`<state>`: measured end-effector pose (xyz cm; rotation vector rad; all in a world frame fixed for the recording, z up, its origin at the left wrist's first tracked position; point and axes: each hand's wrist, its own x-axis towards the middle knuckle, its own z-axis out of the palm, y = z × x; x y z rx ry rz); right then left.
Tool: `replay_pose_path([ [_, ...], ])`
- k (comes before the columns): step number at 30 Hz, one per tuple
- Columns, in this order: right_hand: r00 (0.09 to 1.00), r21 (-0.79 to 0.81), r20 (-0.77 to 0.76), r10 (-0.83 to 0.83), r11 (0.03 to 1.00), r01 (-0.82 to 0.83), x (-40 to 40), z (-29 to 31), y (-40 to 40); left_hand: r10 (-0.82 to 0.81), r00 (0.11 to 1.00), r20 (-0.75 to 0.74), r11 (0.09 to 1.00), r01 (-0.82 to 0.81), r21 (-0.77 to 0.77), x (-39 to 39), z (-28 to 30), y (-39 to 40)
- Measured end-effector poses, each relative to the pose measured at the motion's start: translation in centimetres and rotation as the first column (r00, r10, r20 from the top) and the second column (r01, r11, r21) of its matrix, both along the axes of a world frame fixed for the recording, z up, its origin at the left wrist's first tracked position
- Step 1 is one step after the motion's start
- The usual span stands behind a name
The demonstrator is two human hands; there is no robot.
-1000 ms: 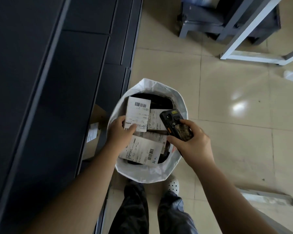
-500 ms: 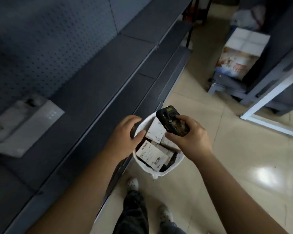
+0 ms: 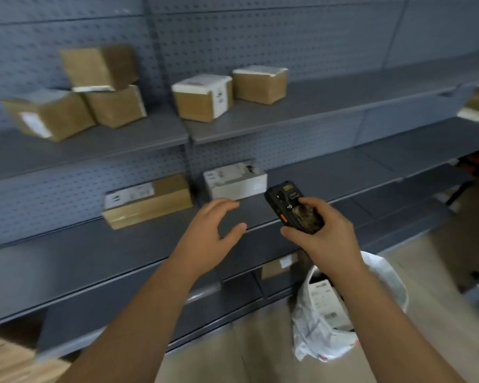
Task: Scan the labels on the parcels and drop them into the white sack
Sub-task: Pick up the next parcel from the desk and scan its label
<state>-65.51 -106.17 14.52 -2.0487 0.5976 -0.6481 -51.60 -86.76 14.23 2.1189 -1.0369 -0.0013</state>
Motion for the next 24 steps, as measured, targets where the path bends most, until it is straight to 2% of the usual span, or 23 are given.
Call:
replay_pose_path([
  [4, 0.978, 0.036, 0.0, 0.21, 0.977, -0.21, 2.1, 0.4, 11.4, 0.2, 0.98, 0.007, 0.98, -0.2, 0.007, -1.4, 0.2, 13.8],
  [8, 0.917, 0.072, -0.008, 0.399, 0.915, -0.398, 3.9, 0.7, 24.9, 0.422, 0.906, -0.029, 0.907, -0.421, 0.031, -4.4, 0.7, 30.0],
  [15, 0.692, 0.038, -0.005, 0.721, 0.692, -0.721, 6.5, 2.8, 47.3, 0.758, 0.652, 0.009, 0.652, -0.758, -0.02, -11.2, 3.0, 53.6],
  [24, 0.407, -0.013, -0.022, 0.913, 0.407, -0.913, 11.1, 3.3, 69.2, 0.944, 0.329, 0.007, 0.329, -0.944, -0.007, -16.1, 3.5, 71.0],
])
